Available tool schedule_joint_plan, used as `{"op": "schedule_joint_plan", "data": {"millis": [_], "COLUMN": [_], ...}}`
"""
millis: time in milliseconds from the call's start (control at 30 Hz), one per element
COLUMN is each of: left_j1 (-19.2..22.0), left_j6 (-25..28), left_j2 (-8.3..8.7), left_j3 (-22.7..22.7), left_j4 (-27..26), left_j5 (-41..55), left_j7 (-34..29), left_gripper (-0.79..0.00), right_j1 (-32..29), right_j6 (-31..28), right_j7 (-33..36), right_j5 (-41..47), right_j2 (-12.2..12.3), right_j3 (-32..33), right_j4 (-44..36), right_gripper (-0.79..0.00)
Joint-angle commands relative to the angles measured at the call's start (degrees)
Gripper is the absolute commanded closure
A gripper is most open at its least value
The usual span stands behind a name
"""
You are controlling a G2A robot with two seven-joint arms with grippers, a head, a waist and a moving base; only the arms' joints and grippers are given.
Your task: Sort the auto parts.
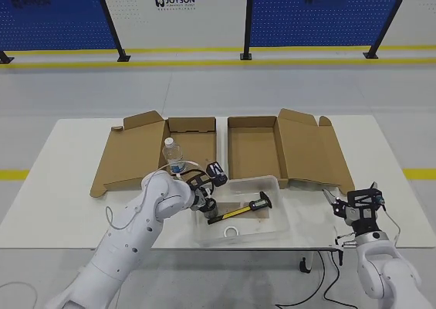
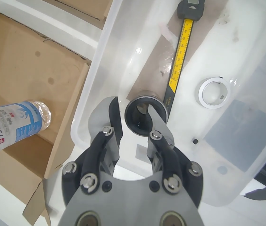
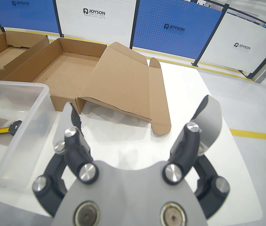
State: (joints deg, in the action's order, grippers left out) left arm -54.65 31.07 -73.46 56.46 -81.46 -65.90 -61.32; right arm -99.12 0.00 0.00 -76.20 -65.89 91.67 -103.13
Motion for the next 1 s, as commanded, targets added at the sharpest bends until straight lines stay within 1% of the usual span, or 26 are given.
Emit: {"op": "schedule_joint_plan", "data": {"millis": [0, 367, 633, 833, 967], "left_j1": [0.3, 1.3, 2.0, 2.3, 2.5], "left_j6": [0.1, 0.9, -0.2, 0.2, -0.4], "left_j2": [-0.03, -0.22, 0.02, 0.42, 0.49], "left_j3": [-0.3, -1.8, -1.9, -1.4, -1.6], "left_j4": [0.4, 1.1, 1.3, 2.0, 2.6], "left_j5": [0.6, 6.1, 5.6, 7.1, 7.7], "left_j7": [0.1, -0.3, 0.2, -1.8, -2.4], "left_gripper": [-0.225, -0.169, -0.185, -0.219, -0.231], "right_j1": [0.0, 0.0, 0.0, 0.0, 0.0], "right_j6": [0.0, 0.0, 0.0, 0.0, 0.0], "right_j7": [0.0, 0.0, 0.0, 0.0, 0.0], "right_j5": [0.0, 0.0, 0.0, 0.0, 0.0], "right_j2": [0.0, 0.0, 0.0, 0.0, 0.0], "right_j3": [0.0, 0.0, 0.0, 0.0, 0.0], "right_j4": [0.0, 0.0, 0.0, 0.0, 0.0], "right_gripper": [-0.785, -0.785, -0.785, -0.785, -0.785]}}
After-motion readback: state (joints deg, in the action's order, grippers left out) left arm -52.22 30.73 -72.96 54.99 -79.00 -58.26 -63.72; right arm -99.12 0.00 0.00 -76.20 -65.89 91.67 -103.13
